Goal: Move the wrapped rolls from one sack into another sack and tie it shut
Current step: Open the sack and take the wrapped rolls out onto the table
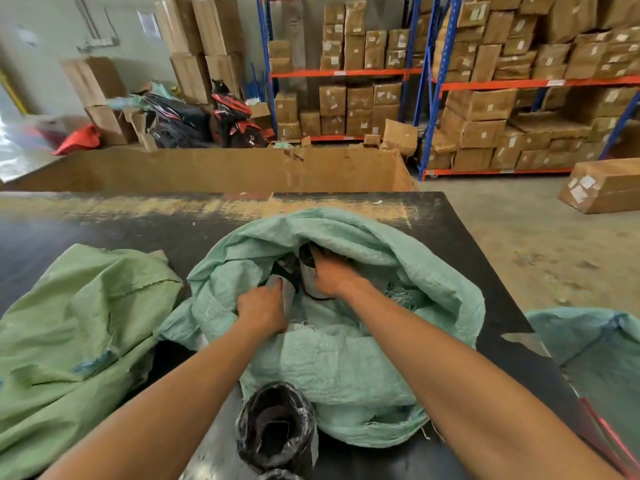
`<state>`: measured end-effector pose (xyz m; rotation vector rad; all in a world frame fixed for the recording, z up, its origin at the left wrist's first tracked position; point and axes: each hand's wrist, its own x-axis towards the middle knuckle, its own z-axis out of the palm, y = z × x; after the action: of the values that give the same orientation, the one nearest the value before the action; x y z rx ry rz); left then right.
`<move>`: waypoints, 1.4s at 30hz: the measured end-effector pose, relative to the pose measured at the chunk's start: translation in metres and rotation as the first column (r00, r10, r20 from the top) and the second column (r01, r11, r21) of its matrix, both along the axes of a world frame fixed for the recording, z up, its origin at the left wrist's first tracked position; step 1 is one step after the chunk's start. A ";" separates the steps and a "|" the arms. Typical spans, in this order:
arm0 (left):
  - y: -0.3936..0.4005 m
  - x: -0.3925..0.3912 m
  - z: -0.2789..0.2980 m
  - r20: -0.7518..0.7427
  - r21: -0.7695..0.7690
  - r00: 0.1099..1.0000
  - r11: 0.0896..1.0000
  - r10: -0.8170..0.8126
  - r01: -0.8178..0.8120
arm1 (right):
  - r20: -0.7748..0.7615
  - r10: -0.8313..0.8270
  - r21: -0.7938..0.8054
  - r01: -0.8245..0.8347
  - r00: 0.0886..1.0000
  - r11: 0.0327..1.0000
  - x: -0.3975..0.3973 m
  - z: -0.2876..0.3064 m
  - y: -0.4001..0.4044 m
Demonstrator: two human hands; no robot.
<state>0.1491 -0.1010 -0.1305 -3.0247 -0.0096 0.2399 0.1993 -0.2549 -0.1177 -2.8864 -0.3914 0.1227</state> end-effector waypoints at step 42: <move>0.114 -0.255 0.119 0.310 -0.947 0.936 -0.146 -0.165 0.287 | 0.544 -0.349 0.557 -0.018 0.763 0.830 -0.346 0.132 -0.035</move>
<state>-0.1055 0.0128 -0.0110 -4.4202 1.4458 0.0207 -0.1469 -0.2896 0.0138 -2.2927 -0.2034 -0.8781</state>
